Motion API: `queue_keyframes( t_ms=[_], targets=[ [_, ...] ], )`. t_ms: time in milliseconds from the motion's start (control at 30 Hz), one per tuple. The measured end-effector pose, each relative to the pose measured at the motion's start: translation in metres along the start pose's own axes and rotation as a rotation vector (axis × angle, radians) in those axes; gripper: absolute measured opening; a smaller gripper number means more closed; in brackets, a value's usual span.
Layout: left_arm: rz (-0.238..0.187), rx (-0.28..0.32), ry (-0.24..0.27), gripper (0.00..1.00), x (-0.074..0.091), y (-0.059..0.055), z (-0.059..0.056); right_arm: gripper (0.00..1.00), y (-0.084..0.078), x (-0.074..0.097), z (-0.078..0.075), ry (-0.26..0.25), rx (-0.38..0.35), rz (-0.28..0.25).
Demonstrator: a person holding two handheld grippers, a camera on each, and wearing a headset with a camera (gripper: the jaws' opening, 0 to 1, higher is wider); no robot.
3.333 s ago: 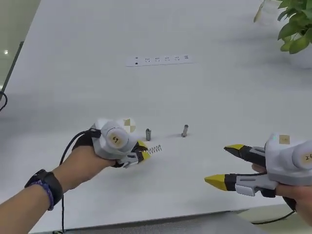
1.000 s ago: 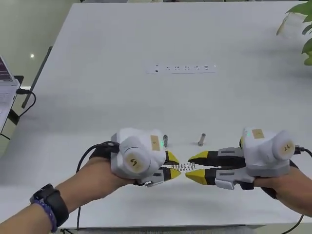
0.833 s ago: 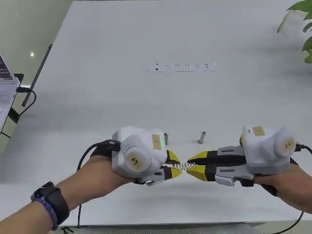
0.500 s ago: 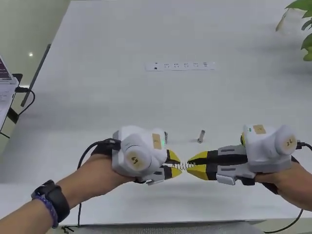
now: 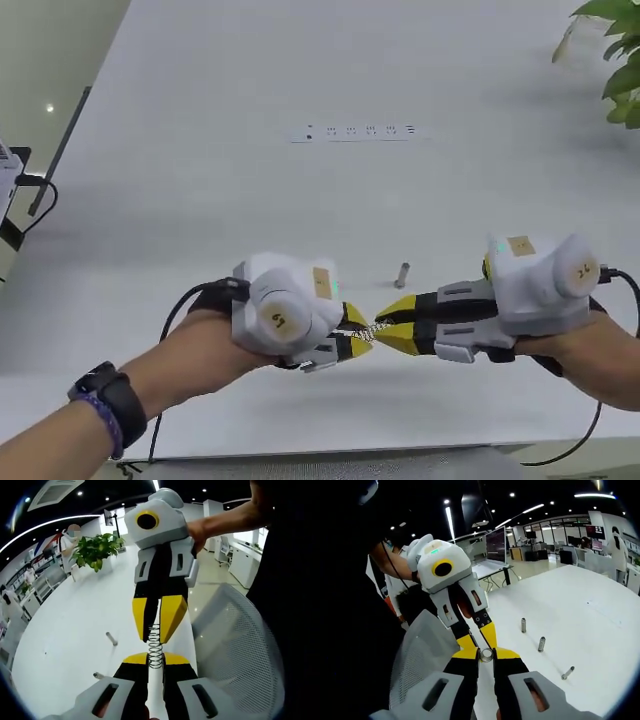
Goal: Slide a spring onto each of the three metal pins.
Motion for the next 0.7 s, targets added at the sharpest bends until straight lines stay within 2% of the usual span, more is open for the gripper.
queue_keyframes(
  t_ms=[433,700],
  targets=[
    [-0.056,0.045,0.026,0.02,-0.006,0.007,0.006,0.08,0.017,0.004,-0.003,-0.007,0.103,0.098],
    [-0.088,0.072,0.036,0.02,-0.004,0.008,0.01,0.08,0.023,0.007,-0.005,-0.011,0.124,0.13]
  ],
)
Point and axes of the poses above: the centre of the closed fingertips' face, and the gripper's own axes: x roughly backward along the fingers, z roughly to its left, y roughly out of its top, the point moved 9 cm from there along x, roughly backward along the fingers, and after that the axes turned 2 degrees about -x, right-handed, at the moved point
